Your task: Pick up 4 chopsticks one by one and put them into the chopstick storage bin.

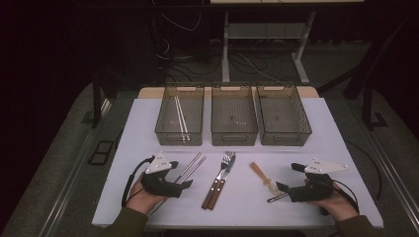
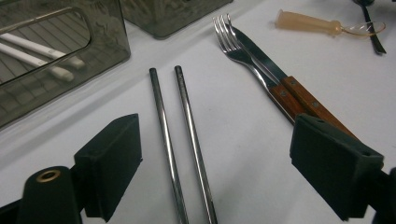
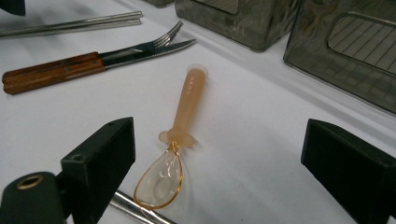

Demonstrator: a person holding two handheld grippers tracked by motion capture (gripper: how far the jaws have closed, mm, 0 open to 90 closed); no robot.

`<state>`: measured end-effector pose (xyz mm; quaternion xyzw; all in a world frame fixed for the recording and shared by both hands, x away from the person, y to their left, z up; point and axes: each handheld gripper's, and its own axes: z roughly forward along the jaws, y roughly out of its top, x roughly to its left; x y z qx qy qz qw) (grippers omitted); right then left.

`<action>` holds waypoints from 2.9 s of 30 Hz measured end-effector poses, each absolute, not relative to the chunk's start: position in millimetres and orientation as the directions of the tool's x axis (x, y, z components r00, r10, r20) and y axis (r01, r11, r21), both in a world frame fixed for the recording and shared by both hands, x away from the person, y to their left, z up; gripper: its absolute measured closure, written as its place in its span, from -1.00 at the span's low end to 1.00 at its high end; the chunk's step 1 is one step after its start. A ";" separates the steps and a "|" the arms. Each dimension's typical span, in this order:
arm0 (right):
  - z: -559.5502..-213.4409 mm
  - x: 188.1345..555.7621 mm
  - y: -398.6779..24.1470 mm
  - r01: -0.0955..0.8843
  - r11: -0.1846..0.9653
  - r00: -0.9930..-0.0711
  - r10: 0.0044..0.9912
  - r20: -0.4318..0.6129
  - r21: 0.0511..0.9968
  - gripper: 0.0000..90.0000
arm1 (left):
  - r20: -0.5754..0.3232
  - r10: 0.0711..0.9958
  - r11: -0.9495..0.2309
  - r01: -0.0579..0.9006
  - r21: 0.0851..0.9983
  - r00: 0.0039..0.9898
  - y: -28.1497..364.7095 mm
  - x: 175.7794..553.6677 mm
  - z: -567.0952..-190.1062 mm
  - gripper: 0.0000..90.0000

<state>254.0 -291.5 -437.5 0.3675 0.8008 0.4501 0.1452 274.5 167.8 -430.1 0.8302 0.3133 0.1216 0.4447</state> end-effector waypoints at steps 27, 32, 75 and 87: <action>-438.3 255.2 -292.0 0.480 0.329 -0.684 0.721 0.111 0.813 -0.77 | -0.064 0.705 -0.434 0.501 0.749 0.707 160.9 314.3 -425.9 0.68; -438.3 255.6 -292.9 0.483 0.327 -0.681 0.723 0.114 0.812 -0.77 | -0.073 0.711 -0.433 0.518 0.737 0.699 154.5 328.7 -428.7 0.79; -437.7 255.4 -293.2 0.489 0.319 -0.683 0.719 0.129 0.812 -0.77 | -0.092 0.692 -0.481 0.553 0.681 0.716 113.6 362.0 -446.7 0.98; -437.5 255.2 -293.0 0.489 0.319 -0.682 0.720 0.128 0.812 -0.77 | -0.104 0.637 -0.514 0.521 0.681 0.764 100.3 356.9 -447.3 0.98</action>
